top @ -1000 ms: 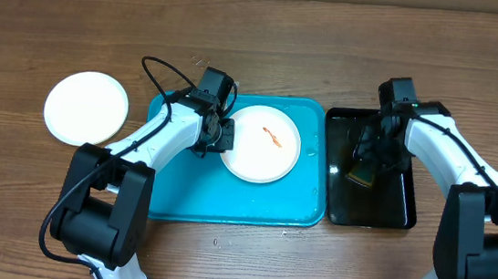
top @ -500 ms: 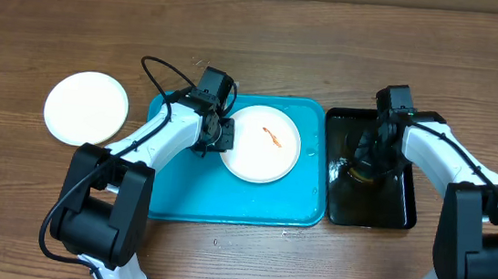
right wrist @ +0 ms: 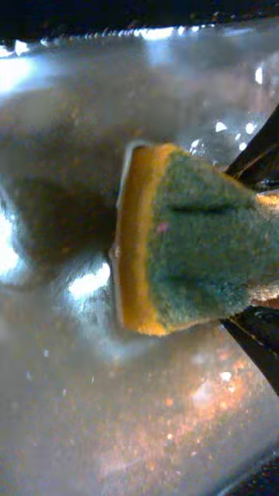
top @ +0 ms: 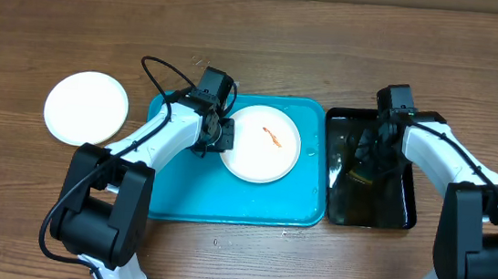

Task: Clean dirty plates on tray and stack at the side
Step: 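Grasp the green sponge with the right gripper and dip it in water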

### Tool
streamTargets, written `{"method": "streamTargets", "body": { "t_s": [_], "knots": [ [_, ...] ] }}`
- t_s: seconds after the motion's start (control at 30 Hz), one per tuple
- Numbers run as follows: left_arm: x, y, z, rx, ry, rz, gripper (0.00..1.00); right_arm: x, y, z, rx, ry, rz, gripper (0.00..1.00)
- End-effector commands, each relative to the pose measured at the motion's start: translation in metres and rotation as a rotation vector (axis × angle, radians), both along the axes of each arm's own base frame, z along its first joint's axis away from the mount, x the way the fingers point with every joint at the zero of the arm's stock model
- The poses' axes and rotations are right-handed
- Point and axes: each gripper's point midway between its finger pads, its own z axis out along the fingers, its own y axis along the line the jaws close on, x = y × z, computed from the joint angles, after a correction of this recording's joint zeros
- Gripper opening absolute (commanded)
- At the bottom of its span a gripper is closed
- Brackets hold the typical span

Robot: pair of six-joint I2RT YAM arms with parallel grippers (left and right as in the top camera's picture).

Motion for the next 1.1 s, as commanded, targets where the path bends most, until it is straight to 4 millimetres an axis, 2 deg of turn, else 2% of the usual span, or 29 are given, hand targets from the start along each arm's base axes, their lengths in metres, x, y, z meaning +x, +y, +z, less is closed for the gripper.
{"method": "streamTargets", "body": {
  "t_s": [0.0,0.1,0.17,0.27,0.4,0.63,0.8,0.9,1.07],
  "knots": [
    [0.005,-0.002,0.0,-0.005,-0.003,-0.004,0.13,0.0,0.0,-0.001,-0.008,-0.008,0.0,0.32],
    [0.005,-0.002,-0.001,-0.005,-0.002,-0.004,0.13,0.003,0.0,-0.002,-0.006,-0.02,0.0,0.11],
    [0.005,-0.002,-0.001,-0.005,-0.002,-0.004,0.13,0.003,0.0,-0.002,-0.006,-0.022,0.001,0.04],
    [0.005,-0.002,-0.001,-0.005,-0.002,-0.005,0.11,0.004,0.0,-0.002,-0.005,-0.026,0.001,0.04],
    [0.009,-0.003,0.0,0.001,-0.022,-0.05,0.13,0.006,0.0,0.0,-0.005,-0.032,0.0,0.04],
    [0.017,-0.006,0.003,0.003,-0.066,-0.113,0.13,0.019,-0.002,0.015,-0.038,-0.055,0.109,0.04],
    [0.01,-0.004,0.001,0.0,-0.03,-0.096,0.14,0.022,-0.003,0.025,-0.046,-0.051,0.107,0.04],
    [0.003,-0.003,-0.001,0.0,0.001,-0.064,0.06,0.022,-0.003,0.025,-0.046,-0.05,0.108,0.04],
    [0.01,-0.006,0.001,-0.006,-0.032,-0.101,0.06,0.023,-0.003,0.025,-0.053,-0.053,0.155,0.04]
  ]
}}
